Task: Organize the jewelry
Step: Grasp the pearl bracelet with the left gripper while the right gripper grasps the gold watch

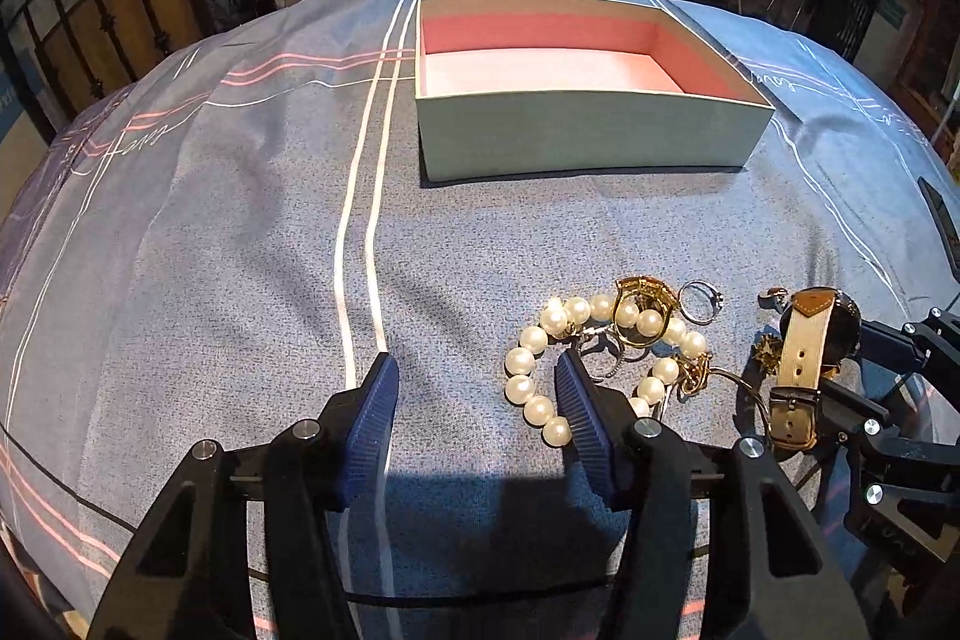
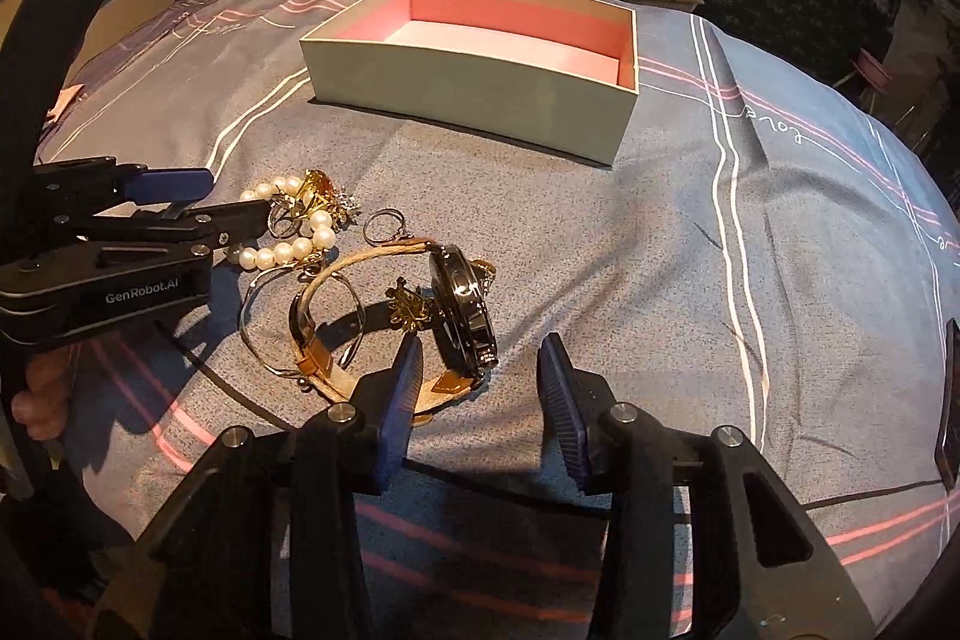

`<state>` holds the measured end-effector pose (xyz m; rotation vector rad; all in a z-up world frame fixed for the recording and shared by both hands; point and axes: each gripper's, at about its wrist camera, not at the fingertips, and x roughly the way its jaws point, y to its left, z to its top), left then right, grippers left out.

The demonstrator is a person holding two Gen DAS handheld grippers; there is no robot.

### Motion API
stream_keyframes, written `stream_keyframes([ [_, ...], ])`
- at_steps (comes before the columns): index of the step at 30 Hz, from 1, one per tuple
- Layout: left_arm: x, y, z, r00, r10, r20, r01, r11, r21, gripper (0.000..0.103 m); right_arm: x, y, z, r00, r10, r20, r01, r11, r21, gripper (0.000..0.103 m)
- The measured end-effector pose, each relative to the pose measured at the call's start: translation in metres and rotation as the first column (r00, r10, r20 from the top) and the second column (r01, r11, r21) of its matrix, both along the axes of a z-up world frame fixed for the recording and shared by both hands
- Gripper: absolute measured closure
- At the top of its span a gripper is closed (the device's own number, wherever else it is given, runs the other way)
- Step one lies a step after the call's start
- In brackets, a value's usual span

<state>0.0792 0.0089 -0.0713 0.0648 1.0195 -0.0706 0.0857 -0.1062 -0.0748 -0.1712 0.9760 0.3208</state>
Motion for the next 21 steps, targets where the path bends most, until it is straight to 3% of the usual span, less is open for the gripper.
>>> stream_keyframes([
  [5,-0.002,-0.001,-0.001,1.0,0.0,0.0,0.0,1.0,0.002,0.051,-0.005,0.0,0.0,1.0,0.001,-0.01,-0.001,1.0,0.003,0.061],
  [6,-0.002,-0.002,-0.001,1.0,-0.005,0.004,0.005,1.0,0.012,0.053,-0.005,0.001,-0.001,1.0,0.005,-0.012,-0.005,1.0,-0.002,0.065],
  [7,-0.001,-0.003,-0.001,1.0,-0.011,0.012,0.01,1.0,0.022,0.065,-0.005,0.003,-0.002,1.0,0.018,-0.012,-0.018,1.0,0.0,0.072],
  [8,-0.001,-0.003,0.0,1.0,-0.012,0.018,0.012,1.0,0.021,0.082,-0.005,0.005,-0.002,0.999,0.033,-0.014,-0.033,0.999,0.006,0.076],
  [9,0.0,-0.001,0.003,1.0,-0.007,0.026,0.007,1.0,-0.004,0.093,-0.005,0.008,-0.002,0.999,0.039,-0.009,-0.039,0.999,0.0,0.077],
  [11,0.002,0.005,0.01,0.999,0.005,0.033,-0.003,0.998,-0.057,0.094,-0.005,0.008,-0.001,0.999,0.046,0.006,-0.045,0.999,-0.011,0.084],
  [13,-0.001,0.005,0.02,0.997,-0.003,0.079,0.008,0.998,-0.059,0.094,-0.005,0.002,0.003,0.999,0.04,0.019,-0.04,0.999,0.031,0.087],
  [21,-0.014,-0.003,0.063,0.976,-0.051,0.21,0.071,0.994,-0.087,0.094,-0.015,-0.006,0.031,0.988,0.035,0.15,-0.054,0.99,0.127,0.088],
])
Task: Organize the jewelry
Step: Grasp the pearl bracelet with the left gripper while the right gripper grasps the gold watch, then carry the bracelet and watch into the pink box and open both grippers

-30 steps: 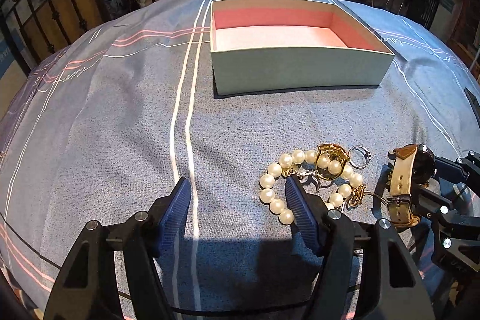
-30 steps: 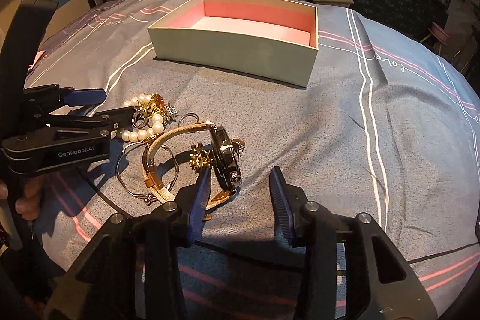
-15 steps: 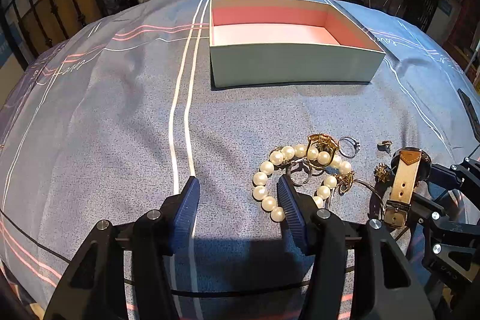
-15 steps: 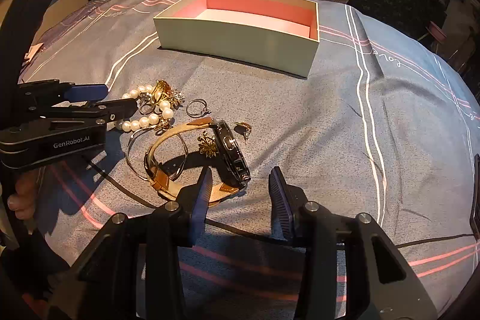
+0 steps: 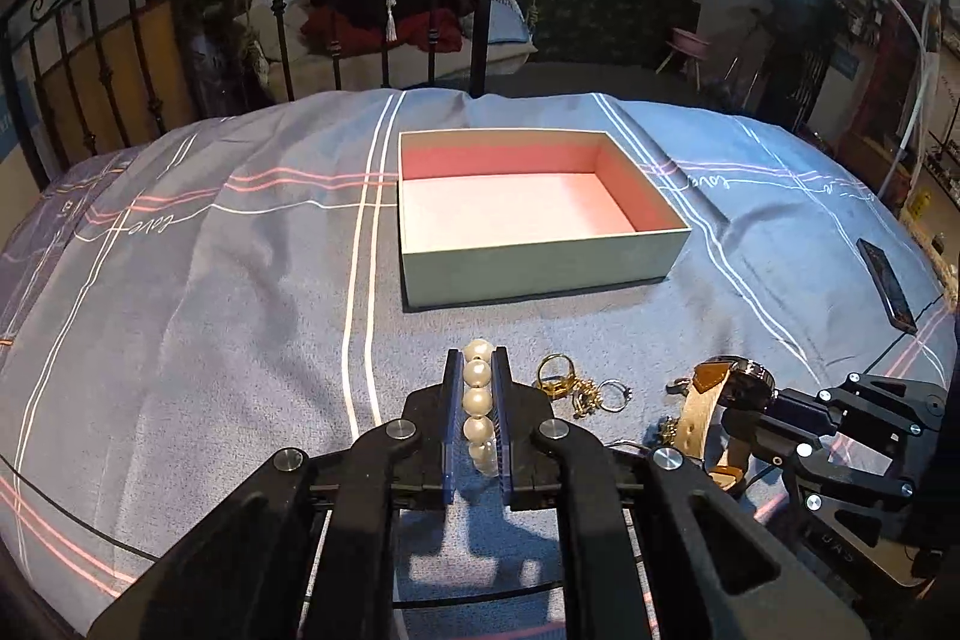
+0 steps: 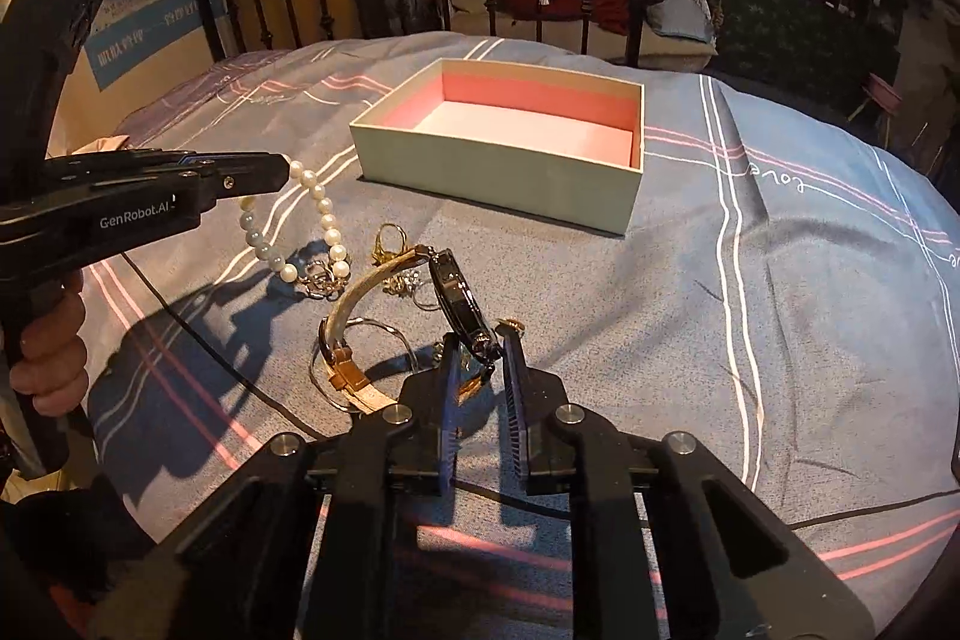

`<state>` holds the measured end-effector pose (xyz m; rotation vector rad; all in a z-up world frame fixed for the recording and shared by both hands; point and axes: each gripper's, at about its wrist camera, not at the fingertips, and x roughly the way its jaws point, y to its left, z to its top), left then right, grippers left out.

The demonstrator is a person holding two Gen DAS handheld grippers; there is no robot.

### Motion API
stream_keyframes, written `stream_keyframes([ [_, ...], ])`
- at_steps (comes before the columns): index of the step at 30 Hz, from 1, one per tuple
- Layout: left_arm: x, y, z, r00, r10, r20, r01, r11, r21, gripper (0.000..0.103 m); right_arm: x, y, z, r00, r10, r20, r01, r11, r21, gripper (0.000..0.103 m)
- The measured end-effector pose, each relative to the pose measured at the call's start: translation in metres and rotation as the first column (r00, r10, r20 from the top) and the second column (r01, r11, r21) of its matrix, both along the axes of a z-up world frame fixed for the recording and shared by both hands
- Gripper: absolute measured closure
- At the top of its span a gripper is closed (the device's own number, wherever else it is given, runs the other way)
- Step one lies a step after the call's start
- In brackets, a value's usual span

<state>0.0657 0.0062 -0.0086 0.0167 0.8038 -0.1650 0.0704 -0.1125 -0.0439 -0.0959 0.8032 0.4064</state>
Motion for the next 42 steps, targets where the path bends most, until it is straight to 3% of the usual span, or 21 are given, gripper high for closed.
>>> stream_keyframes([
  [11,0.005,-0.01,0.031,0.997,-0.045,0.065,0.046,0.999,-0.014,0.094,0.014,-0.008,0.025,0.999,-0.001,0.042,-0.001,0.999,0.044,0.088],
  [21,0.044,-0.023,0.084,0.977,-0.096,0.189,0.099,0.995,-0.009,0.094,0.075,0.0,0.08,0.992,-0.008,0.129,-0.002,0.997,0.077,0.088],
  [27,0.094,-0.028,0.068,0.991,-0.061,0.117,0.065,0.997,-0.032,0.094,0.125,0.001,0.082,0.992,-0.062,0.109,0.052,0.995,0.09,0.088],
  [36,0.145,-0.028,0.025,1.0,0.0,-0.016,-0.001,0.999,-0.053,0.094,0.178,0.004,0.039,0.995,-0.099,0.004,0.098,0.992,0.074,0.088],
  [42,0.157,-0.023,0.018,0.999,-0.001,-0.051,-0.003,0.997,-0.071,0.094,0.194,0.008,0.014,0.994,-0.101,-0.048,0.104,0.993,0.054,0.088],
])
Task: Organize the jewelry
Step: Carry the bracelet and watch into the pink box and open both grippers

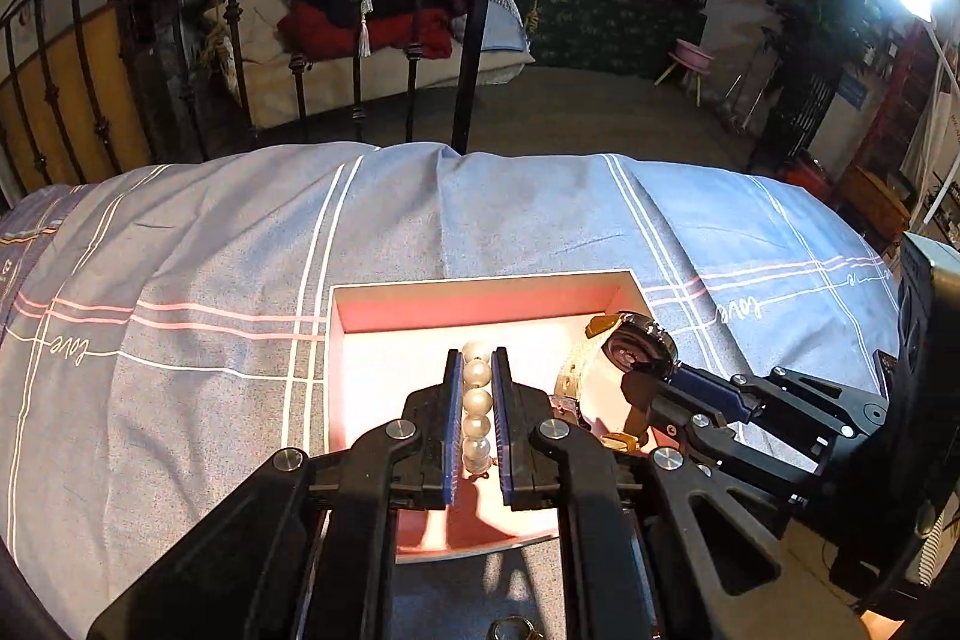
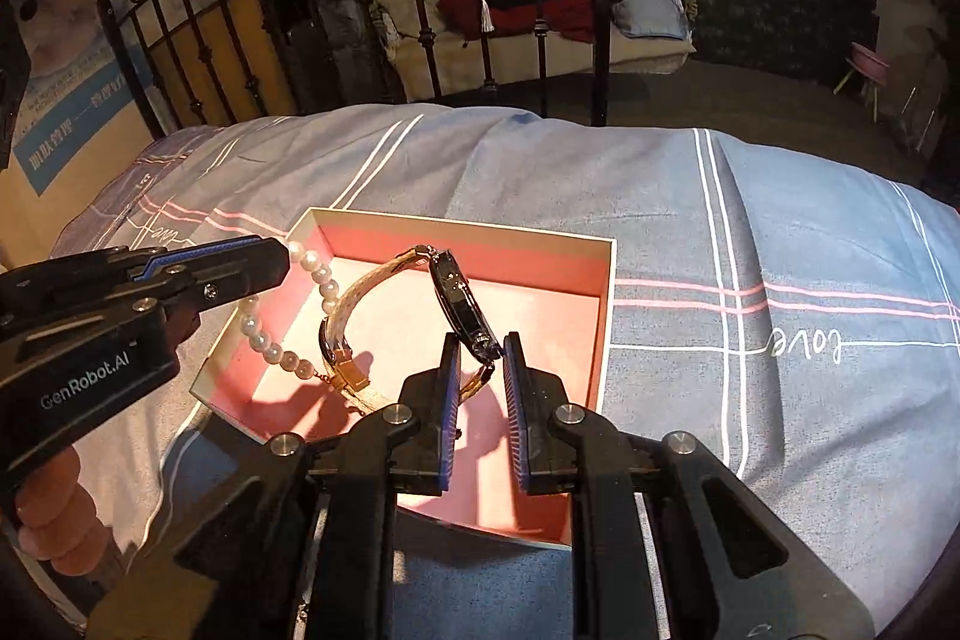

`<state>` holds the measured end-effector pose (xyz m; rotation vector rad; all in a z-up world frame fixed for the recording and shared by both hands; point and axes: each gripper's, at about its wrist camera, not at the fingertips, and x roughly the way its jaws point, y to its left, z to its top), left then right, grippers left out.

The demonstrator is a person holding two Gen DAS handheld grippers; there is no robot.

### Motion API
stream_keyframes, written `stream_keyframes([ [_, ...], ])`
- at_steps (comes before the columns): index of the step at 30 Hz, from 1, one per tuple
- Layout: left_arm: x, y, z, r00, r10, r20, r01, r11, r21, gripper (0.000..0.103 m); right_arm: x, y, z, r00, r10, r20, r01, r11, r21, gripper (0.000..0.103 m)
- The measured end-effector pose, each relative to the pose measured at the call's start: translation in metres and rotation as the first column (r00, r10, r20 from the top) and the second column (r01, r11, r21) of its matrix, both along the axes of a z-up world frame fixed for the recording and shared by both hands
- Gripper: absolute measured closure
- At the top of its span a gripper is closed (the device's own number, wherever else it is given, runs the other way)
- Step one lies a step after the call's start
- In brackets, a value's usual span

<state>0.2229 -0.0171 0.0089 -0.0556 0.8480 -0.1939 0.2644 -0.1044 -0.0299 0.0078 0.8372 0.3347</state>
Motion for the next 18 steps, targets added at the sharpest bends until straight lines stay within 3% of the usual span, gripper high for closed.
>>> stream_keyframes([
  [18,0.02,-0.004,-0.044,0.992,0.022,-0.128,-0.011,0.996,0.085,0.094,0.013,0.022,-0.042,0.994,0.034,-0.109,-0.049,0.988,-0.146,0.087],
])
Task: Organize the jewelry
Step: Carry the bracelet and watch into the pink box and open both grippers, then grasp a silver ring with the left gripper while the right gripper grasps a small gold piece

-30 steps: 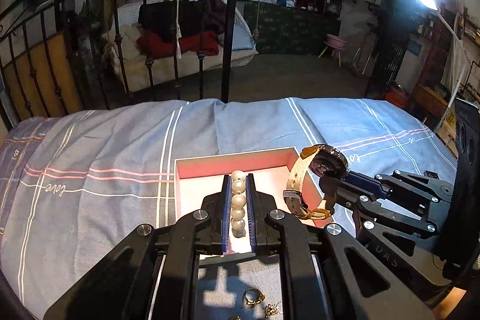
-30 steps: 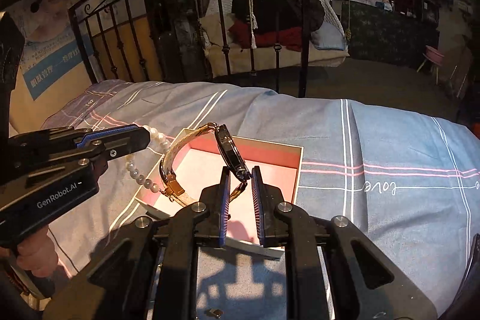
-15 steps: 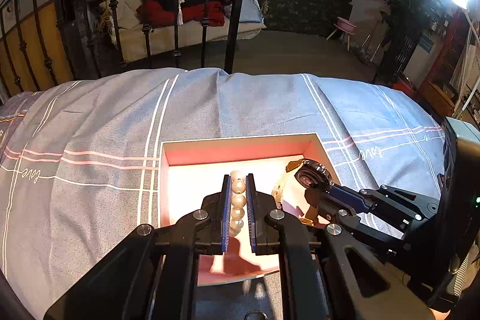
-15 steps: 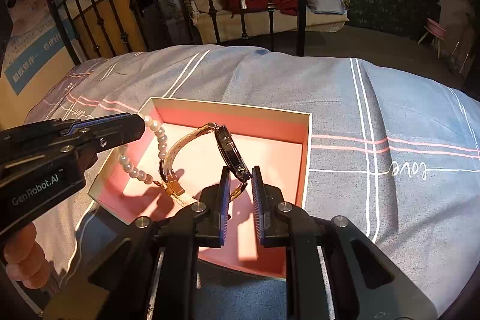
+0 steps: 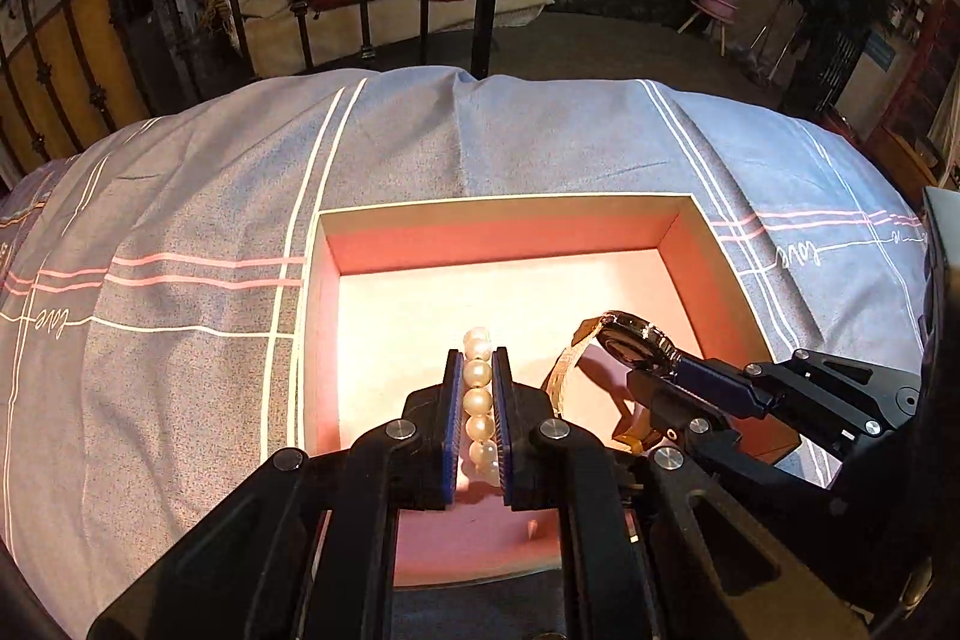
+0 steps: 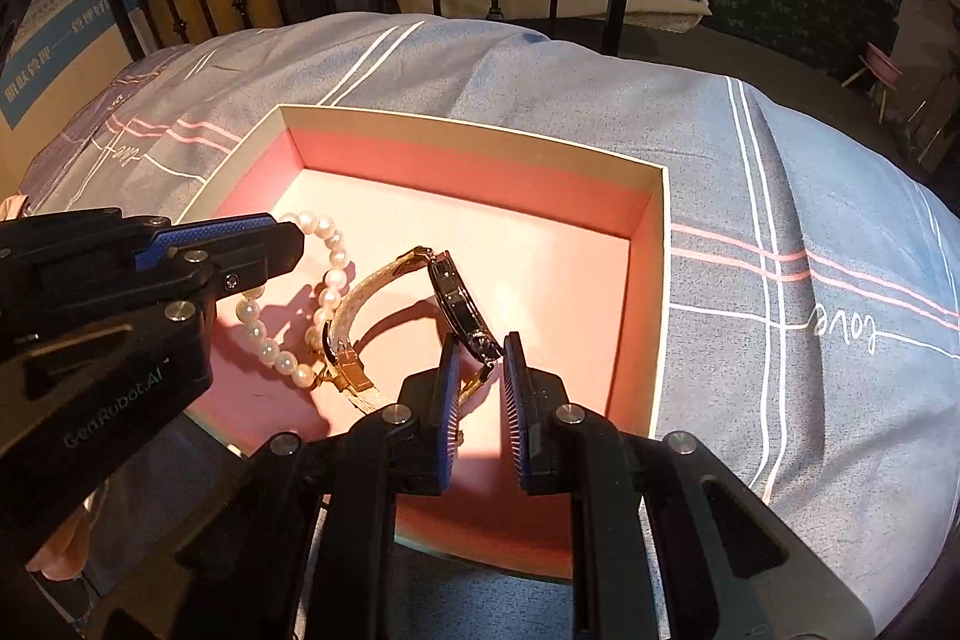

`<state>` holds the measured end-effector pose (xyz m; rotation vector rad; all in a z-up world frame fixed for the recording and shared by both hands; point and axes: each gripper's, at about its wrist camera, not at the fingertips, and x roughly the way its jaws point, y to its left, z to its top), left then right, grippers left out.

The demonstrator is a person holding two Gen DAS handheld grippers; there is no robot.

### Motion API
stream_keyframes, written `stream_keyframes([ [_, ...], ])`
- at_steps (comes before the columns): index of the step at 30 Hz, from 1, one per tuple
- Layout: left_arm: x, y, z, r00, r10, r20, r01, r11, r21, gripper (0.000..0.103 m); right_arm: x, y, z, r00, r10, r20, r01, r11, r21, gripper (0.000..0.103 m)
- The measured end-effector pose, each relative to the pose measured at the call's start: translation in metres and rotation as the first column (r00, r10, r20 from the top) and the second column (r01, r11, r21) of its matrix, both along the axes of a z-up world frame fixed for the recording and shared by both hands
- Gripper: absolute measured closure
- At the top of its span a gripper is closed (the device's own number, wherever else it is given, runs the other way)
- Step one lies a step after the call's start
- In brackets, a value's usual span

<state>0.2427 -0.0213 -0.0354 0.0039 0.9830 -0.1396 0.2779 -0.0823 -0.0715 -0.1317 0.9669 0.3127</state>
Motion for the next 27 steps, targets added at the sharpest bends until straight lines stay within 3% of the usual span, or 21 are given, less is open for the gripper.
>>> stream_keyframes([
  [6,-0.003,0.001,-0.003,1.0,0.001,-0.015,0.0,1.0,0.023,0.093,-0.002,0.002,0.003,1.0,0.008,0.012,-0.007,0.999,-0.048,0.084],
  [7,-0.004,0.002,-0.001,1.0,-0.001,-0.009,0.001,1.0,0.027,0.088,-0.003,0.001,0.004,1.0,0.008,0.019,-0.007,0.999,-0.052,0.078],
  [11,-0.013,0.003,0.011,1.0,-0.003,0.031,0.002,1.0,0.022,0.064,-0.013,-0.001,0.015,0.998,0.004,0.065,0.001,0.997,-0.074,0.037],
  [16,-0.048,0.011,0.036,0.994,-0.013,0.11,0.016,1.0,-0.02,0.031,-0.049,-0.016,0.046,0.985,-0.034,0.167,0.04,0.999,-0.034,0.017],
  [20,-0.097,0.024,0.043,0.985,-0.013,0.17,0.022,0.998,-0.052,0.007,-0.097,-0.038,0.057,0.973,-0.081,0.217,0.077,0.997,0.028,0.012],
  [25,-0.142,0.029,0.008,0.995,-0.017,0.095,0.019,1.0,-0.018,0.007,-0.144,-0.053,0.036,0.985,-0.077,0.156,0.071,0.997,0.043,0.013],
  [27,-0.156,0.031,-0.007,0.998,-0.025,0.065,0.026,1.0,-0.011,0.007,-0.156,-0.058,0.023,0.991,-0.079,0.111,0.073,0.996,0.054,0.02],
])
